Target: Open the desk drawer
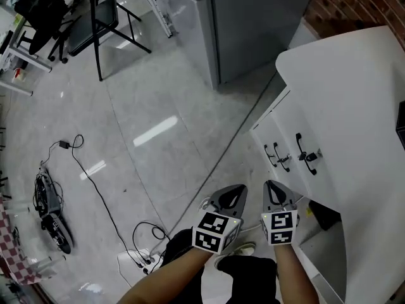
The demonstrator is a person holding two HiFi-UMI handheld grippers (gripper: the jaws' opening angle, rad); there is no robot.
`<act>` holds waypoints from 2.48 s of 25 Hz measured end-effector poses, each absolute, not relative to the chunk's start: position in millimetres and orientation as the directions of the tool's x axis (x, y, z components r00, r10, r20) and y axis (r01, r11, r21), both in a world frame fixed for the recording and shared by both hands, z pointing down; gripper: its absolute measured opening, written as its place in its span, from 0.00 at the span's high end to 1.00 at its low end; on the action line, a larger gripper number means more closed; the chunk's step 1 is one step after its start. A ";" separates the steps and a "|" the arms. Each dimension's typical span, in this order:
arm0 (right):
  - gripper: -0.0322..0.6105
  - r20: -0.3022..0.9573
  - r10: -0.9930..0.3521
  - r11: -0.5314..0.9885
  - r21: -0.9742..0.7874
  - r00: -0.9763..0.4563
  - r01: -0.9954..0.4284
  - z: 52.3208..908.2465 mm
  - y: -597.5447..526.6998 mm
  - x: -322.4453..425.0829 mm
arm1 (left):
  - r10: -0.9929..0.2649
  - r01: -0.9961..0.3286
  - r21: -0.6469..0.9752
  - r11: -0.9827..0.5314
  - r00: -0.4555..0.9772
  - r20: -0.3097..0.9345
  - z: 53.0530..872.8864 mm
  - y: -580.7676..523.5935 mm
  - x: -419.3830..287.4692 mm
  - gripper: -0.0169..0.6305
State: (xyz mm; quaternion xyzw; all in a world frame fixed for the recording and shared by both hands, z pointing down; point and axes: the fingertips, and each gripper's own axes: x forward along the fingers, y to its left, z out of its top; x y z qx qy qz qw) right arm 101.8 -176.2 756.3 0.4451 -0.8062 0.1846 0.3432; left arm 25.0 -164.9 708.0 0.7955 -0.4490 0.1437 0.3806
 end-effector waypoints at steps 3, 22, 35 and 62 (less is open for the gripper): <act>0.92 0.727 -0.575 0.554 0.009 -0.375 -0.832 783.9 -181.0 100.3 | -0.594 -0.821 0.471 -0.323 0.563 0.575 727.5 -167.8 25.8 0.96; 0.76 0.802 -0.553 0.543 0.142 -0.225 -0.828 919.9 -221.9 128.4 | -0.555 -0.823 0.444 -0.355 0.567 0.608 824.6 -183.6 26.5 0.96; 0.74 0.816 -0.577 0.485 0.329 -0.014 -0.810 956.5 -239.5 145.6 | -0.593 -0.797 0.485 -0.361 0.597 0.540 817.3 -188.2 41.7 0.96; 0.86 0.884 -0.402 0.501 0.432 0.241 -0.750 1016.4 -250.8 166.9 | -0.681 -0.761 0.637 -0.126 0.533 0.502 817.0 -207.6 -32.2 0.96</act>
